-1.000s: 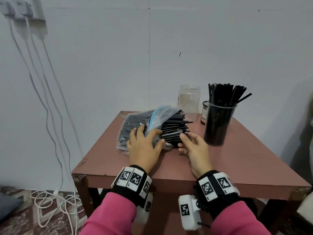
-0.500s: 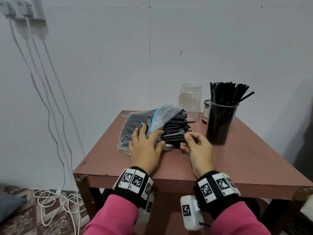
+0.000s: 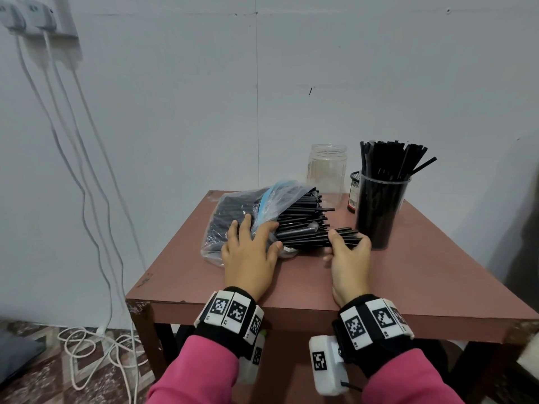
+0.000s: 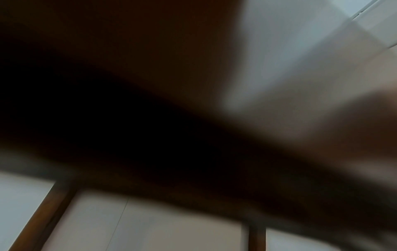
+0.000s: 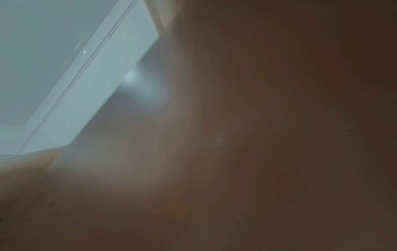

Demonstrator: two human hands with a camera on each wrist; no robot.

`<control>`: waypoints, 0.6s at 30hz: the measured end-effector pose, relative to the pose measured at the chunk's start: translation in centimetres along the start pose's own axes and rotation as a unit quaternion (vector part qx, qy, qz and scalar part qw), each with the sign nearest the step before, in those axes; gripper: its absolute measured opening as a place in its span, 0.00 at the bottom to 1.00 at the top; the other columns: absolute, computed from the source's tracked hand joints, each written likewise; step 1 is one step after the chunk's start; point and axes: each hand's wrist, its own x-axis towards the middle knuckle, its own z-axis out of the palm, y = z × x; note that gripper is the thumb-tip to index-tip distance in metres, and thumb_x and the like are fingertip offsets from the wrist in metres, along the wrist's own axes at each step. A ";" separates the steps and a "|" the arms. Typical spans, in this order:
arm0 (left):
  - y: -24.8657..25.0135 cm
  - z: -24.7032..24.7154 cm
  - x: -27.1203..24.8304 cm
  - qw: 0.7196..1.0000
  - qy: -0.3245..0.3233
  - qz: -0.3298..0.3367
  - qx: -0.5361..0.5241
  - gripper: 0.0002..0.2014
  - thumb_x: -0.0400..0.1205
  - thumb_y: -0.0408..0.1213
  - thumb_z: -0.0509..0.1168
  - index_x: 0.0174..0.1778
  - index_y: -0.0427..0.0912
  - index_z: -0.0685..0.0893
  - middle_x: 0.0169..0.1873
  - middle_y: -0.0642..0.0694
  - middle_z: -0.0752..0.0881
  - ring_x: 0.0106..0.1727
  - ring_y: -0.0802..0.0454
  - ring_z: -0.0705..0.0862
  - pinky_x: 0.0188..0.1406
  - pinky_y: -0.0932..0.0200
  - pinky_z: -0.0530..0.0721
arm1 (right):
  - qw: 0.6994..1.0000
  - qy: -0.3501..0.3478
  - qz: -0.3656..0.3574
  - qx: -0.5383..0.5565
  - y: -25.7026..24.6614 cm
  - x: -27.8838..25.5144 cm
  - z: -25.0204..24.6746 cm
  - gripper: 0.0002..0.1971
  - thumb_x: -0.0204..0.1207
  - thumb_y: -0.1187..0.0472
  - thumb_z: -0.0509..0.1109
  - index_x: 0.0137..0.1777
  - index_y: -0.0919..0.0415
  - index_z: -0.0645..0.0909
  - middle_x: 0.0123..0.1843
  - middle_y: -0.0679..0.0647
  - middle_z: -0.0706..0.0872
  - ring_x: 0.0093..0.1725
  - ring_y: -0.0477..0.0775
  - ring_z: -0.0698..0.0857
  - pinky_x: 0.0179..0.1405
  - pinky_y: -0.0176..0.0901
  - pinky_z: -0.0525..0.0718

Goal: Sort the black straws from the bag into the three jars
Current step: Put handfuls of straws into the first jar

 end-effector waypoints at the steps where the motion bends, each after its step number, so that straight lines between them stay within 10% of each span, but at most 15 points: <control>1: 0.0 0.0 0.0 1.000 0.000 0.000 -0.001 0.18 0.85 0.51 0.59 0.72 0.64 0.71 0.84 0.48 0.56 0.84 0.44 0.46 0.78 0.38 0.54 | 1.000 0.018 0.001 -0.015 0.2 0.1 0.0 0.19 0.65 0.41 0.74 0.51 0.44 0.73 0.45 0.51 0.85 0.40 0.53 0.85 0.45 0.60 0.86; 5: 0.0 0.0 0.0 1.000 0.002 -0.001 -0.002 0.18 0.85 0.51 0.59 0.72 0.64 0.72 0.84 0.48 0.56 0.84 0.44 0.47 0.79 0.37 0.55 | 0.999 0.024 0.001 -0.039 0.3 0.1 -0.1 0.20 0.59 0.31 0.72 0.48 0.30 0.70 0.56 0.49 0.82 0.48 0.53 0.86 0.53 0.61 0.86; 10: -0.1 0.0 0.0 1.000 0.005 0.000 0.002 0.18 0.85 0.51 0.59 0.72 0.64 0.71 0.84 0.48 0.56 0.84 0.44 0.47 0.79 0.37 0.55 | 0.999 0.014 -0.027 0.021 0.1 0.0 -0.2 0.12 0.78 0.57 0.72 0.51 0.43 0.72 0.52 0.57 0.84 0.23 0.43 0.81 0.29 0.44 0.82; 18: -0.1 0.0 0.1 1.000 -0.001 0.006 -0.002 0.19 0.85 0.51 0.58 0.73 0.67 0.71 0.84 0.47 0.55 0.84 0.44 0.46 0.78 0.38 0.54 | 0.995 -0.054 0.041 0.074 -0.7 0.1 0.0 0.10 0.75 0.53 0.76 0.52 0.54 0.82 0.45 0.50 0.88 0.34 0.46 0.82 0.26 0.38 0.75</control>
